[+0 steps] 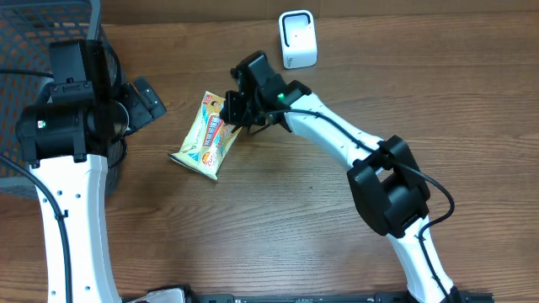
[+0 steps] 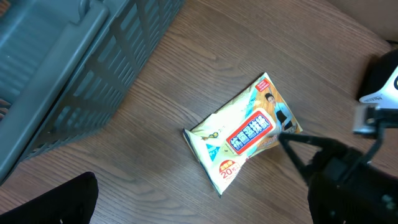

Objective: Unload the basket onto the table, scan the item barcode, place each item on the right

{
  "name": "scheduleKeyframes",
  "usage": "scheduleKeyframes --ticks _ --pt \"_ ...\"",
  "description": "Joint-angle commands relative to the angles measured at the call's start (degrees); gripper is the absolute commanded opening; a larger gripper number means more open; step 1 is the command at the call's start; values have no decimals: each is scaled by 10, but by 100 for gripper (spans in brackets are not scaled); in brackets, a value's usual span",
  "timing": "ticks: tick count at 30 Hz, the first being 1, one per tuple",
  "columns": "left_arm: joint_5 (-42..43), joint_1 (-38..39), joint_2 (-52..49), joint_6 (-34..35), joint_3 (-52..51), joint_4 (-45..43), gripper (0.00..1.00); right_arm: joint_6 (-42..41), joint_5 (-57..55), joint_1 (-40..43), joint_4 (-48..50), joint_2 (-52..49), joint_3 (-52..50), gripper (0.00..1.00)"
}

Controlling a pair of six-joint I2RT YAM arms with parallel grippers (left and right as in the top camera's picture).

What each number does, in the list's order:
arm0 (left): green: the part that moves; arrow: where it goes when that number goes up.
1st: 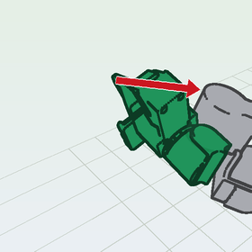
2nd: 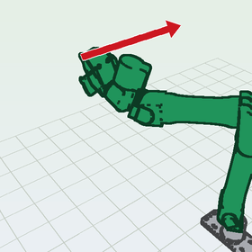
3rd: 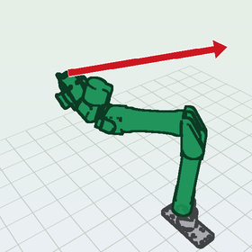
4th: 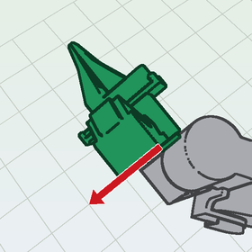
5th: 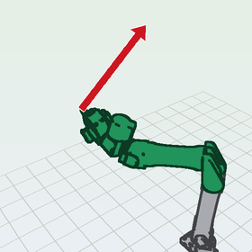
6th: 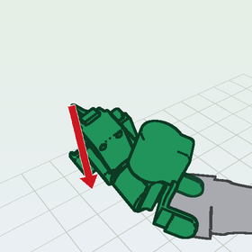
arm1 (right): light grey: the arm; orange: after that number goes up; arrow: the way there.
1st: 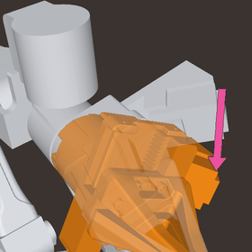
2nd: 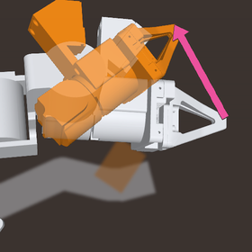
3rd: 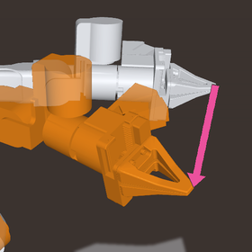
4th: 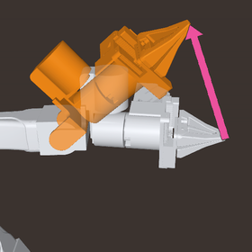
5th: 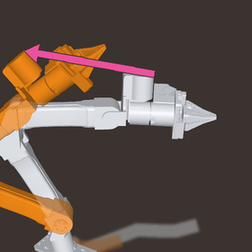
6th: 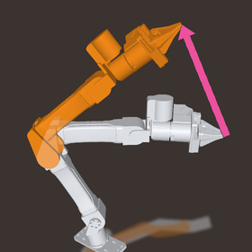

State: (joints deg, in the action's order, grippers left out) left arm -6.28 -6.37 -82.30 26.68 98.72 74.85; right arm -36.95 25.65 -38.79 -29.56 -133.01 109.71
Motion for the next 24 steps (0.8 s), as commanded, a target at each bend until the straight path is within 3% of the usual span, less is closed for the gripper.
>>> scheduleKeyframes --ticks 1,6,12,24 --pt "-7 0 -1 6 5 0 100 -5 -5 -14 4 2 -6 4" --pt "-7 0 -1 6 5 0 100 -23 -75 -30 0 2 -33 4" --pt "-7 0 -1 6 5 0 100 -20 -78 -33 41 -6 -82 4" --pt "-7 0 -1 6 5 0 100 3 -95 -23 9 43 -73 4"
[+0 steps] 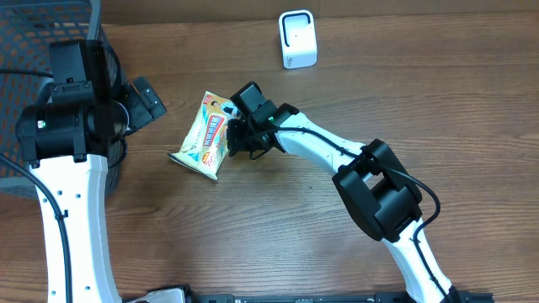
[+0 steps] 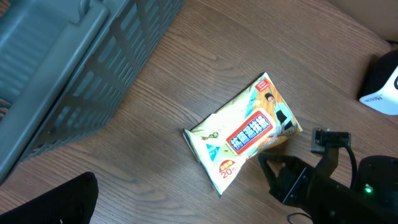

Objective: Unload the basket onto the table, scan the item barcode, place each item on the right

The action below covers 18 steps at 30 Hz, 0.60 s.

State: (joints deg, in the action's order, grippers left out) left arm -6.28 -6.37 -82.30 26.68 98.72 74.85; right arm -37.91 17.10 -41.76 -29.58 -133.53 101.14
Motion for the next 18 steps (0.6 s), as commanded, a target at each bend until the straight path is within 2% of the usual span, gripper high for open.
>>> scheduleKeyframes --ticks 1,7,18 --pt "-7 0 -1 6 5 0 100 18 -7 7 19 58 13 4" --pt "-7 0 -1 6 5 0 100 29 65 5 93 62 13 4" --pt "-7 0 -1 6 5 0 100 8 59 4 84 -31 11 4"
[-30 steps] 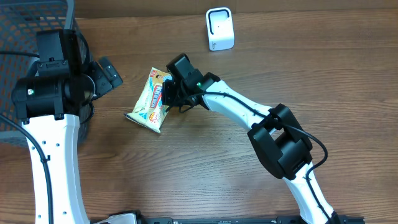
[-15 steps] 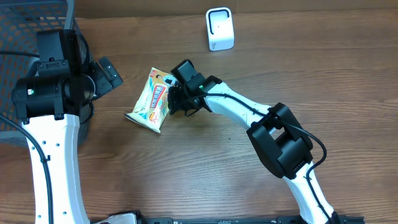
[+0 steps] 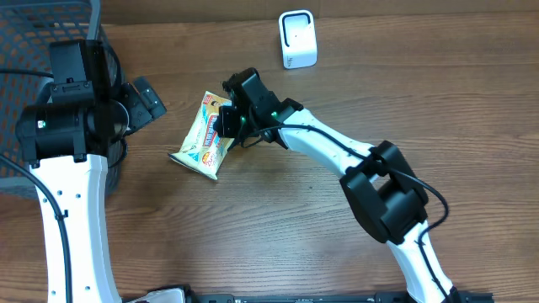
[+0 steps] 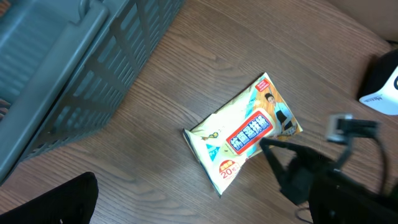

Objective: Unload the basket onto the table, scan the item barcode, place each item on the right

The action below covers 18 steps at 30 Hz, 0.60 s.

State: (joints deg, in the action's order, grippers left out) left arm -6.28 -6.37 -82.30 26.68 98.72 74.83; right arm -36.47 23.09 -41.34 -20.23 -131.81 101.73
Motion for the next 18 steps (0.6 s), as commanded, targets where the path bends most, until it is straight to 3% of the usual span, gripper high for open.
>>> scheduleKeyframes --ticks 1,12,18 --pt "-7 0 -1 6 5 0 100 -6 -8 1 -17 -54 5 4" --pt "-7 0 -1 6 5 0 100 -6 -72 19 -132 -24 7 4" --pt "-7 0 -1 6 5 0 100 47 -31 21 -83 44 7 4"
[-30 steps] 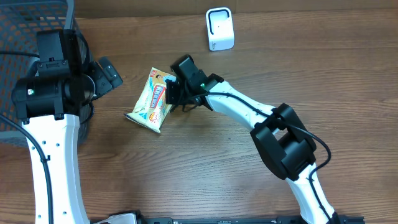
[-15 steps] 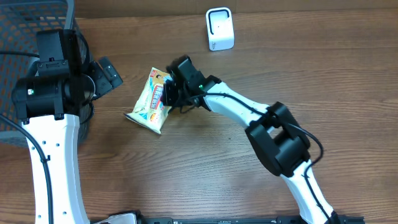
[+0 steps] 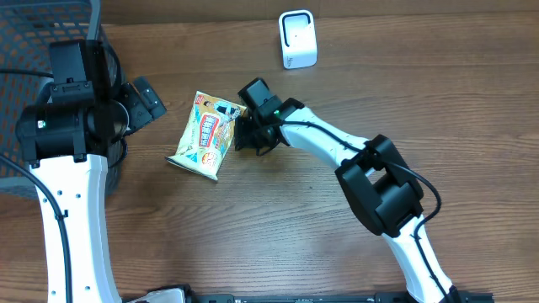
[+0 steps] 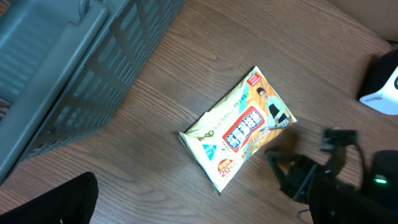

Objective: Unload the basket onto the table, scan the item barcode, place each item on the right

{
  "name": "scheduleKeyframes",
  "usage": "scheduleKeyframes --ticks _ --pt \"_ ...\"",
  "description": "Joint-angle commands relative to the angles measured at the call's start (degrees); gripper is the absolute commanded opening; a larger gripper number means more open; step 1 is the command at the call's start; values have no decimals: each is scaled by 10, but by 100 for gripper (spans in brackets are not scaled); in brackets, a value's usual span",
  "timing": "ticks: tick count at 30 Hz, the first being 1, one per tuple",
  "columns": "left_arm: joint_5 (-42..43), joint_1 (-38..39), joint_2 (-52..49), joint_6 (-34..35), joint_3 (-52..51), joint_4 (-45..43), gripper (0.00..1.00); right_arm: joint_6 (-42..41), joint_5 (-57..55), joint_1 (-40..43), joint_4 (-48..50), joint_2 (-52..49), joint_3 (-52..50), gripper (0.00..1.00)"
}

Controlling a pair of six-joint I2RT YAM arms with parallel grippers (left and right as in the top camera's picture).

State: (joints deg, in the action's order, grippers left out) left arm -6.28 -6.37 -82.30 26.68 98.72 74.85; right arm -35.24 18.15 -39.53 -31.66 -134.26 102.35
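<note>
The item is a yellow snack packet (image 3: 205, 135) with a red label. It lies on the wooden table with its printed face up (image 4: 239, 127), and no barcode shows. My right gripper (image 3: 241, 135) sits low at the packet's right edge, its fingers (image 4: 281, 167) apart and holding nothing. The white scanner (image 3: 297, 39) stands at the far edge of the table, beyond the right arm. My left gripper (image 3: 145, 99) hovers to the left of the packet. Its jaws are wide open (image 4: 199, 208) and empty.
A dark mesh basket (image 3: 34, 50) fills the far left corner, and its slatted wall (image 4: 93, 68) lies close to the left arm. The right arm stretches across the middle of the table from the front right.
The packet has shifted slightly left and away and turned a little. My right gripper was over the packet's right edge and now sits just right of it. The left arm has not moved.
My right gripper was first at the packet's far right corner. It was then lower along the right edge, and after that over that edge. The packet stayed put through those moments. Now it is nudged left, and the gripper is beside it and empty.
</note>
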Motion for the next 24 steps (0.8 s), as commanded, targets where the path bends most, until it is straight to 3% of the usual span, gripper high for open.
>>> scheduleKeyframes --ticks 1,4,9,20,24 --pt "-7 0 -1 6 5 0 100 38 38 2 53 73 1 4" --pt "-7 0 -1 6 5 0 100 38 91 0 119 73 0 4" --pt "-7 0 -1 6 5 0 100 38 89 -8 152 52 0 4" --pt "-7 0 -1 6 5 0 100 7 39 -42 141 -34 0 4" --pt "-7 0 -1 6 5 0 100 7 -4 -40 95 -36 1 4"
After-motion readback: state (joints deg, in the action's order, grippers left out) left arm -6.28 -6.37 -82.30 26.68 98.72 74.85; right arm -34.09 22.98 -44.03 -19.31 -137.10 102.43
